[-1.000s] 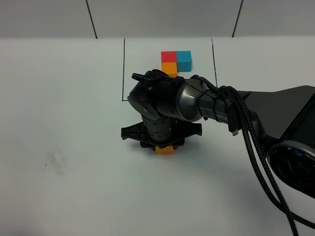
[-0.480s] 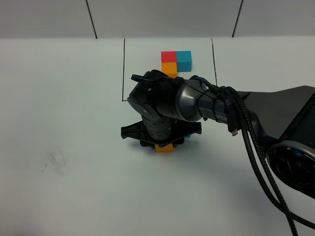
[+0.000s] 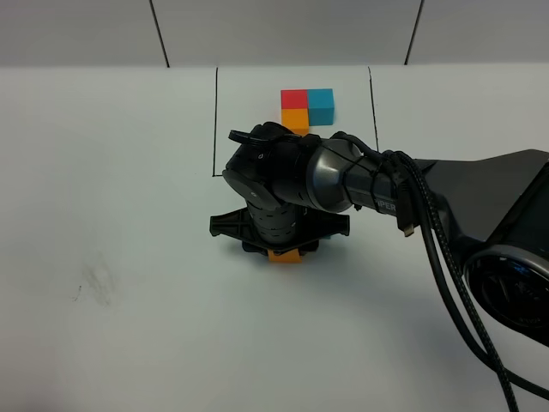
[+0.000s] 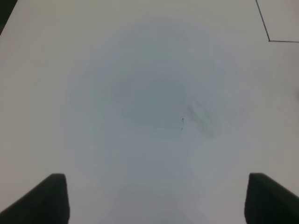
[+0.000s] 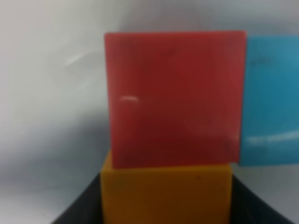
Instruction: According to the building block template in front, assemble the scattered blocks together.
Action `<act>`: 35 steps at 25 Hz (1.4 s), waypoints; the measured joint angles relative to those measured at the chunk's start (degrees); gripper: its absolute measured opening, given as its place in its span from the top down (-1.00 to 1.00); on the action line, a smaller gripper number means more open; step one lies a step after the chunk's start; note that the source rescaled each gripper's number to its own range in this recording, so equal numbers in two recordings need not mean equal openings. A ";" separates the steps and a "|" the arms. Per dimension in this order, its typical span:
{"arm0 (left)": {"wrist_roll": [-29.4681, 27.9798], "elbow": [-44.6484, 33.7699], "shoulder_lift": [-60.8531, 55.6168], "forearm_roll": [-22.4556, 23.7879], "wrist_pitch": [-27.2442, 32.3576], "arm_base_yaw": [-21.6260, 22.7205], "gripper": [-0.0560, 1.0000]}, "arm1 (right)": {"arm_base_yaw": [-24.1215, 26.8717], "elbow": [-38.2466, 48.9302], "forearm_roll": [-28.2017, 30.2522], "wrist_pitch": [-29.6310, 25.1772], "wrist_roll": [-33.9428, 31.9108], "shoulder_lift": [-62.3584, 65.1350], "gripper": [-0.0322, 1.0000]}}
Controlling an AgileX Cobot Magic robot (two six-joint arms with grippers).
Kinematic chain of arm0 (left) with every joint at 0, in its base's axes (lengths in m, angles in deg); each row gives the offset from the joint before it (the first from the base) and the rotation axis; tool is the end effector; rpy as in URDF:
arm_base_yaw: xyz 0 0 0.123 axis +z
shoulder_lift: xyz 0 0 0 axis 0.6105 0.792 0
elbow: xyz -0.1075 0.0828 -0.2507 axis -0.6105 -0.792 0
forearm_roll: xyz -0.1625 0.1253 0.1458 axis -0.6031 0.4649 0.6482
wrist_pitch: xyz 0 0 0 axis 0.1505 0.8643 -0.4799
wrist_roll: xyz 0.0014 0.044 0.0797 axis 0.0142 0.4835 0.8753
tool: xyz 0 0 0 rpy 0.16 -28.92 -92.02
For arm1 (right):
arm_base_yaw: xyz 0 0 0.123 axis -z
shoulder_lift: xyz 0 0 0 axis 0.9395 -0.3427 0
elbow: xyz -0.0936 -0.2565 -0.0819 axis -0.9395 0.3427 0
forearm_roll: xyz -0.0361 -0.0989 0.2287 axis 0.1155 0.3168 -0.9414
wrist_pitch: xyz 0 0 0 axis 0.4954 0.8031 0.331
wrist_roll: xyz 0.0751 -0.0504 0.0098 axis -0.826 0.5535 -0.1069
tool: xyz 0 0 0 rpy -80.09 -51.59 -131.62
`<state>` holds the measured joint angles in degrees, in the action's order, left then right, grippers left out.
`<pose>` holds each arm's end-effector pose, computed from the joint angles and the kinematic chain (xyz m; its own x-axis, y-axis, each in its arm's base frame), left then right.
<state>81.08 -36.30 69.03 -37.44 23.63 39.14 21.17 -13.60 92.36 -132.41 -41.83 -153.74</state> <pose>-0.0074 0.0021 0.2768 -0.4647 -0.0345 -0.8848 -0.0589 0.9982 -0.0079 0.3074 0.3258 0.1205 -0.9721 0.0694 -0.2240 0.0731 0.9973 -0.0083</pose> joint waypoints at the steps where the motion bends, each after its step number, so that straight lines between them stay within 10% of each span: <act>1: 0.00 0.00 0.00 0.00 0.00 0.00 -0.47 | 0.00 0.00 -0.05 0.25 -0.26 0.00 0.43; 13: 0.00 0.00 0.00 0.00 0.00 0.00 -0.47 | 0.00 0.00 1.59 -3.80 -0.20 0.44 -0.85; 25: 0.00 0.00 0.00 0.00 0.00 0.00 -0.47 | -0.80 0.00 7.08 -16.06 10.73 18.35 -0.80; 35: 0.00 0.00 0.00 0.00 0.00 0.00 -0.47 | 4.53 0.00 33.28 -16.31 26.90 39.31 -0.79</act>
<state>81.08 -36.30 69.03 -37.44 23.63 39.14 25.70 -13.60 125.64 -148.73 -14.93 -114.43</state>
